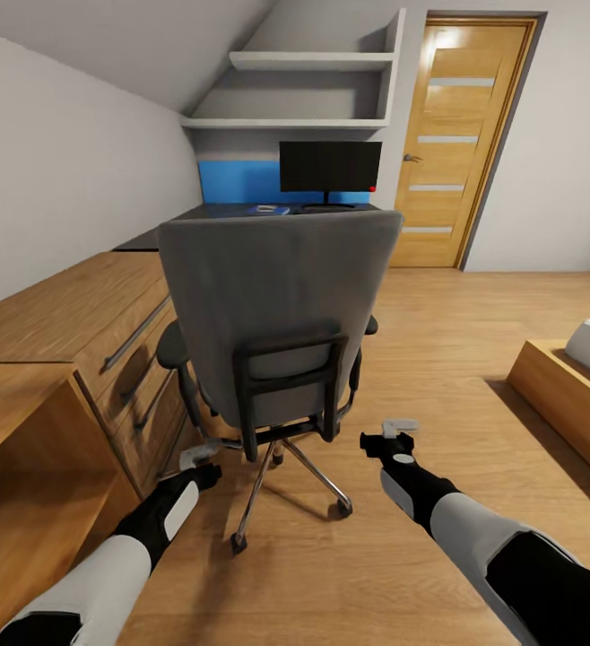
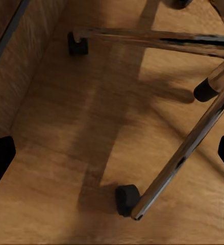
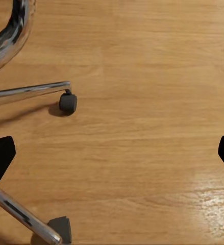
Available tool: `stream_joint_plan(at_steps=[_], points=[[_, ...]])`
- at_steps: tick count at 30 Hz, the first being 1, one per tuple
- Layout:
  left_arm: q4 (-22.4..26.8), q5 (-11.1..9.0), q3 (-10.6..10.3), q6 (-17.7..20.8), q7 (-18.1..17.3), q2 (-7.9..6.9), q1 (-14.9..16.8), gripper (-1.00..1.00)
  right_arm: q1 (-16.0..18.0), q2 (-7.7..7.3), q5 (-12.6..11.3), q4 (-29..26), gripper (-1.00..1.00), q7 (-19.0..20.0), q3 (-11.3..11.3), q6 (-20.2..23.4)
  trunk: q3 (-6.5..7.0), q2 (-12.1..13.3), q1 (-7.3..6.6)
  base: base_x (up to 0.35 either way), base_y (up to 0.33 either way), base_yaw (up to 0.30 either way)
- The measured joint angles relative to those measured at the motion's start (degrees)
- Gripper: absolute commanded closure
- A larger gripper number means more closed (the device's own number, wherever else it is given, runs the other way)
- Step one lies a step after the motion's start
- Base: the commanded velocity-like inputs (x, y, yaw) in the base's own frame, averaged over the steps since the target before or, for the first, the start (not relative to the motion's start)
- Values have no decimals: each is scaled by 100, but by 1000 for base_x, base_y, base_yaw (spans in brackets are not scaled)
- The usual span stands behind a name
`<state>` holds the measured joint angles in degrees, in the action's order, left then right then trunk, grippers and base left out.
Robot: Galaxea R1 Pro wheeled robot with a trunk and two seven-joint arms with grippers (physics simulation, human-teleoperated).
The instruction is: In the bedroom, organize the workspace by keeping the computer under the desk, ensuring the monitor is on the desk, placing the keyboard on the desk next to the monitor, placing the mouse on the desk next to the keyboard, moving the folder from the swivel chair onto the desk next to the mouse, stacking the notebook on top of the folder with the pen on top of the notebook, and positioning the swivel chair next to the desk.
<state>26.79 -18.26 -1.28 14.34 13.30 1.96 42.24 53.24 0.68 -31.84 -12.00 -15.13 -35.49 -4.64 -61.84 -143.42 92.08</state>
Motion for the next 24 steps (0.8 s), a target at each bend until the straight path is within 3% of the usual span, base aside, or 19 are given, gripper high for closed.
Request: stream_joint_plan(at_steps=[10, 24], points=[[-442, -13, -6, -989, -8, -91, 3, -100, 7, 23, 15, -5, -100, 42, -25, -352, 0, 0, 0, 0, 0, 0], [-568, -11, -7, -1074, -8, -92, 4, -100, -2, 21, 27, -7, -100, 248, -23, -400, 0, 0, -1, 110, 0, 0]])
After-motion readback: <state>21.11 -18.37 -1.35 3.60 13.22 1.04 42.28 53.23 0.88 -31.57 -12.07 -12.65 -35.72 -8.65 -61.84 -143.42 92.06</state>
